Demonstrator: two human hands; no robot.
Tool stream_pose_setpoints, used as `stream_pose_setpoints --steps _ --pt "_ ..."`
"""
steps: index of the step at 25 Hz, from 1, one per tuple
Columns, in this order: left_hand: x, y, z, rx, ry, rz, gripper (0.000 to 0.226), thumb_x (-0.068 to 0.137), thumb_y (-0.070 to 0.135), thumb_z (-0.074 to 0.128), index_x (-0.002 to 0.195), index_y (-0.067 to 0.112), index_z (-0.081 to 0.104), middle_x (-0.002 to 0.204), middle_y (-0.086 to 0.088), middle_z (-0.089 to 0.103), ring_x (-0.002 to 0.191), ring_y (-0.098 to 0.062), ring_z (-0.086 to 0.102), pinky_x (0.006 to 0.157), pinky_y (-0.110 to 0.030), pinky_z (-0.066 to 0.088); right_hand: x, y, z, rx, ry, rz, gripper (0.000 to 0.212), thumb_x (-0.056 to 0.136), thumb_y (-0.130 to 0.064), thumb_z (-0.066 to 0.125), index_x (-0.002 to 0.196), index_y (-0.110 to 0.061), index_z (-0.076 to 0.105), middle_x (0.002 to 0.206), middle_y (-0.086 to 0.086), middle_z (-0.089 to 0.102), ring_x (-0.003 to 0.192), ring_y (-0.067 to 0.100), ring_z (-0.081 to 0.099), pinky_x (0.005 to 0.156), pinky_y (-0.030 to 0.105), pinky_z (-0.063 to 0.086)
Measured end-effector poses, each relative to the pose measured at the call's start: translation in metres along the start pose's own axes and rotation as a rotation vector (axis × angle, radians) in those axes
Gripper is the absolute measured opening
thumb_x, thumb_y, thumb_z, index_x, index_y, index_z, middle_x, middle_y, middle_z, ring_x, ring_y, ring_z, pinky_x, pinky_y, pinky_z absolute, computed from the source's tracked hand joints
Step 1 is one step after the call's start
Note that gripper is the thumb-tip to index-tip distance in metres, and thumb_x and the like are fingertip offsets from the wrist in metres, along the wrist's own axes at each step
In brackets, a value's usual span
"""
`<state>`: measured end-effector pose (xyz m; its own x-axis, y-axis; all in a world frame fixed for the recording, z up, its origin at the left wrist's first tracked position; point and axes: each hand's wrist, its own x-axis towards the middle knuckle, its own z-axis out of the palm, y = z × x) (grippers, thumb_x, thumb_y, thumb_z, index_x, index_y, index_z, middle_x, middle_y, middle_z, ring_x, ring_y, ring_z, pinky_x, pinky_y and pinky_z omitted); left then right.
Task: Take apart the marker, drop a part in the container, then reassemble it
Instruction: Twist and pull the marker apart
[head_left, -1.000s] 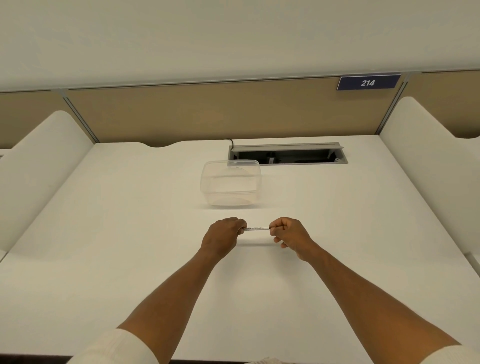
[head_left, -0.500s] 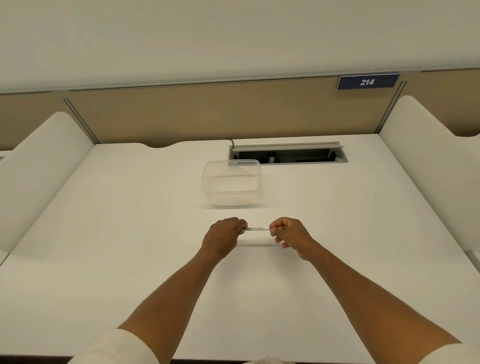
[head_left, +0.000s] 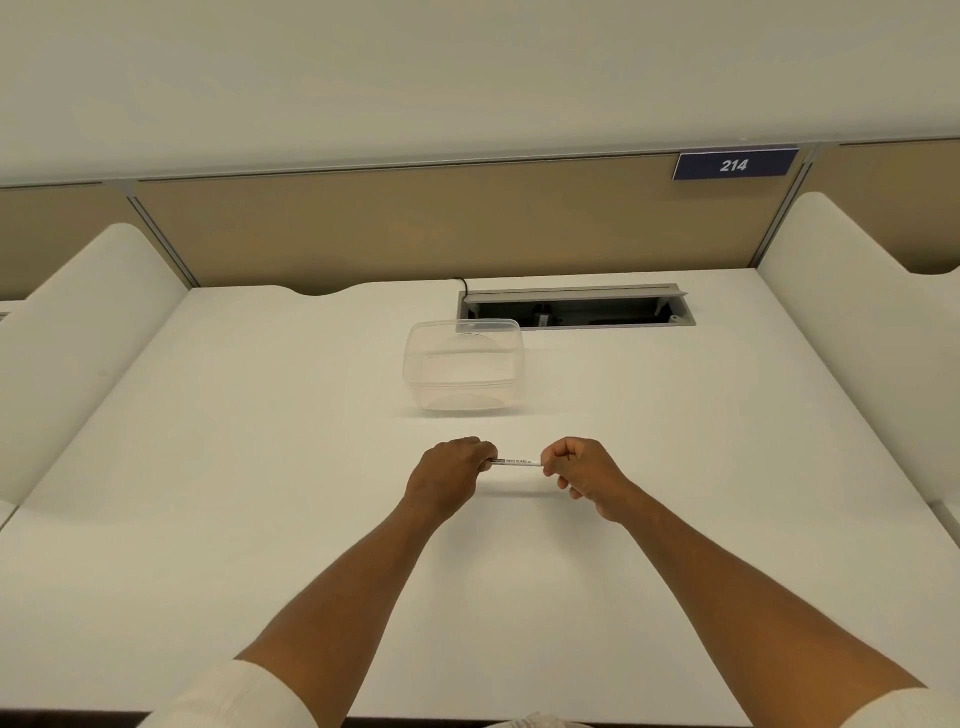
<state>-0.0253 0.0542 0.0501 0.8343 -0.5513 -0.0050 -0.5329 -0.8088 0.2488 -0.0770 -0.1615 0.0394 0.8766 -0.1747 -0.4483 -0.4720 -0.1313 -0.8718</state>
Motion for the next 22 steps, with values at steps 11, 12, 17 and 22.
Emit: stream_pose_setpoints --steps 11,12,17,22 --pt "0.0047 0.0002 0.0048 -0.008 -0.002 -0.015 0.019 0.092 0.01 0.048 0.092 0.026 0.059 0.081 0.006 0.058 0.071 -0.023 0.055 0.058 -0.036 0.047 0.0041 0.0037 -0.0007 0.01 -0.04 0.014 0.013 0.093 -0.014 0.06 0.082 -0.011 0.066 0.071 0.003 0.063 0.05 0.013 0.037 0.044 0.021 0.027" --pt "0.0045 -0.0002 0.0054 -0.011 -0.003 -0.017 0.019 0.092 0.01 0.049 0.092 0.026 0.059 0.081 0.006 0.058 0.071 -0.023 0.056 0.058 -0.036 0.047 0.0045 0.0037 -0.0011 0.024 -0.048 0.01 0.01 0.091 -0.009 0.061 0.082 -0.011 0.065 0.071 0.002 0.062 0.051 0.013 0.037 0.045 0.022 0.027" --pt "0.0036 -0.0004 0.0069 -0.003 -0.009 -0.026 0.018 0.092 0.011 0.049 0.093 0.026 0.058 0.082 0.006 0.059 0.071 -0.023 0.056 0.058 -0.037 0.049 0.0062 0.004 -0.0023 0.069 -0.071 -0.006 0.005 0.087 -0.008 0.068 0.086 -0.012 0.066 0.061 -0.003 0.048 0.05 0.012 0.032 0.046 0.022 0.026" --pt "0.0044 0.0007 0.0036 -0.021 0.004 -0.037 0.017 0.094 0.013 0.049 0.094 0.027 0.058 0.082 0.006 0.059 0.071 -0.023 0.056 0.059 -0.037 0.049 0.003 -0.0044 0.003 -0.053 -0.013 0.063 0.039 0.096 -0.04 0.054 0.074 -0.01 0.066 0.061 0.0 0.06 0.043 0.011 0.033 0.041 0.02 0.024"
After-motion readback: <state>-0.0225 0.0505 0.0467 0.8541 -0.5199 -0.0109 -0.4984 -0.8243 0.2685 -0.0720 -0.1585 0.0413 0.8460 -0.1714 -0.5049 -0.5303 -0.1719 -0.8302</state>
